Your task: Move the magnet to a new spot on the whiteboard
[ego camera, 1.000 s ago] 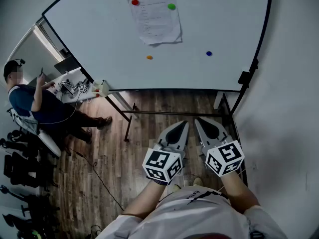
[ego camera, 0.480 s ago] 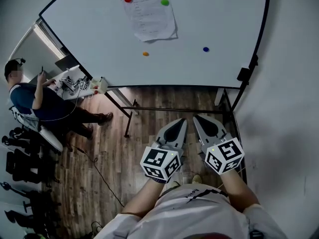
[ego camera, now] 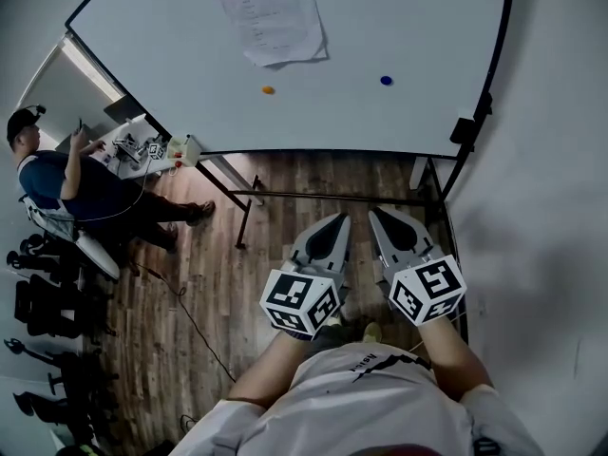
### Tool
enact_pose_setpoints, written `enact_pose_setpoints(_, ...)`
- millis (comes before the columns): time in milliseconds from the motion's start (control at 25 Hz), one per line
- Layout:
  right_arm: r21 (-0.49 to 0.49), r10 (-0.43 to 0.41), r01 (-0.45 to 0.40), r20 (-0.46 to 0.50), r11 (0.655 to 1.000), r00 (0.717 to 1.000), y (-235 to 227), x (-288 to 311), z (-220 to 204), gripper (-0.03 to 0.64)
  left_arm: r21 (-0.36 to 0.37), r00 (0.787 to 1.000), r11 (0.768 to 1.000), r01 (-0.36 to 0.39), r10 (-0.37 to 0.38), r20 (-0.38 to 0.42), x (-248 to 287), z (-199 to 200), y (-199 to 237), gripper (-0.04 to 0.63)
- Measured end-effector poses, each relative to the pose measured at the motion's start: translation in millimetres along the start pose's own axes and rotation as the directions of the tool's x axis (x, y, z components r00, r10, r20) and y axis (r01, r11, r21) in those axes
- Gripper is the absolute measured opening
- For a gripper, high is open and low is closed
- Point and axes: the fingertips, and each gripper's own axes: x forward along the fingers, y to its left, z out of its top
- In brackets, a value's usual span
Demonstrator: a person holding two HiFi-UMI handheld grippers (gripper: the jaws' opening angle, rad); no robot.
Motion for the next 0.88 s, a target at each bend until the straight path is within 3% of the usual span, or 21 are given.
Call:
enact_pose_setpoints(360,-0.015,-0.06,0.06,-0.001,0.998,0.998,-24.9,22.1,-0.3,0.014,0.007,0.999,0.999,0.039,-0.039,0.008,29.1,2.8,15.9,0.012)
enact_pose_setpoints(880,-0.036,-0.196,0.197,0.031,0.98,0.98,-74.6,130.7,15.2,0.014,0.047,0.991,0.99,0.132,-0.132,0.014,107.7,33.6,103.7,0.012)
